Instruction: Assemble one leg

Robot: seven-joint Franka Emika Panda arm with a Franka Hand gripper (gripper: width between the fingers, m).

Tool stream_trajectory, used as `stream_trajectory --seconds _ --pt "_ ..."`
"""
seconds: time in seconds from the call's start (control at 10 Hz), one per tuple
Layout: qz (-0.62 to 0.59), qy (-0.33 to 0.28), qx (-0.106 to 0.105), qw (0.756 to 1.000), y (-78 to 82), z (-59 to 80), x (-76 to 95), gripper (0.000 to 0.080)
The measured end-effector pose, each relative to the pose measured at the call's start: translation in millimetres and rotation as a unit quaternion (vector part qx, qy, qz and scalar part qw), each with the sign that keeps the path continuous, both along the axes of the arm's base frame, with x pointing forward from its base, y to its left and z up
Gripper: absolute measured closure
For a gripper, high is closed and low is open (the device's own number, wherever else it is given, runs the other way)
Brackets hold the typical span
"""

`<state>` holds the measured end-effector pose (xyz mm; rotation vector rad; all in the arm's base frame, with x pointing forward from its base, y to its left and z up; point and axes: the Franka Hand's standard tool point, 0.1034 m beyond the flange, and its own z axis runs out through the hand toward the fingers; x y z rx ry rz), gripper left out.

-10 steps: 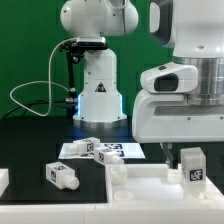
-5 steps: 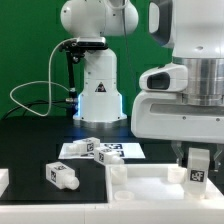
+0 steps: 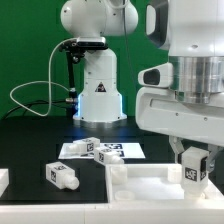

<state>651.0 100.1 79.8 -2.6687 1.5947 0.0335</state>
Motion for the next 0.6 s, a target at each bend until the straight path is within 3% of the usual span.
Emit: stream_trajectory --seconds 0.3,0.5,0.6 --pt "-0.183 -0.006 0.021 0.983 -0.2 0.0 -6.3 0.0512" --pt "-0.180 -0.008 0.023 0.983 0.2 0.0 -7.1 0.0512" --pt "-0.171 -0.009 0.022 0.985 0.3 -0.6 -7.4 0.0439"
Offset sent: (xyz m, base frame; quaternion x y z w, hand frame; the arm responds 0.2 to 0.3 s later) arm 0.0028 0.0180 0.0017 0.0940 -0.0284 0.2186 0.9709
